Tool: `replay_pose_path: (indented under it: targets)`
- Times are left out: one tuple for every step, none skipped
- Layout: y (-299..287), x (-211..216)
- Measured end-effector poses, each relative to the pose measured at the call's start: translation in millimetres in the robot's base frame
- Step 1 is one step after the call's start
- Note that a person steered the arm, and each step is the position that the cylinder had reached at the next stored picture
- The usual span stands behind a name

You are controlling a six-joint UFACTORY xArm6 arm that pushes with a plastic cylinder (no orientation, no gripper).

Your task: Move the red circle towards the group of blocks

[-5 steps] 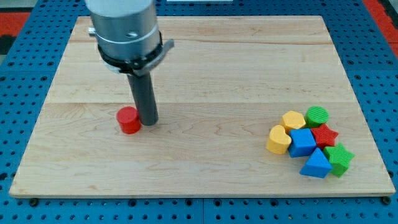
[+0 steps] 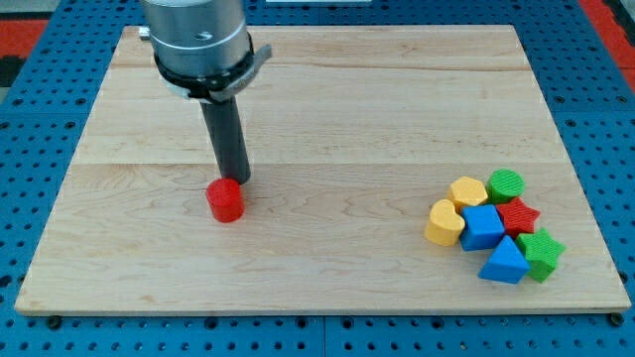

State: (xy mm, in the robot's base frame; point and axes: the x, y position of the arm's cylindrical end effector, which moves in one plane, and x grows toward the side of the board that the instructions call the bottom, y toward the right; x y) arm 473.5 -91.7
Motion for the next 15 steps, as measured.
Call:
replay_pose_path:
  targets:
    - [-24.0, 8.6]
    - [-65.2, 8.6]
    - [-96.3, 10.8]
    - [-62.0, 18.7]
    - [-4.9, 20.9]
    - [44.9, 26.0]
    - [4.6, 26.7]
    - [-41.0, 26.7]
    - [-51.1, 32.3]
    - [-5.2, 54.6]
    - [14.0, 62.9]
    - [-20.1, 69.1]
    - [0.6, 85.2]
    - [70.9, 85.2]
    - [104.4, 85.4]
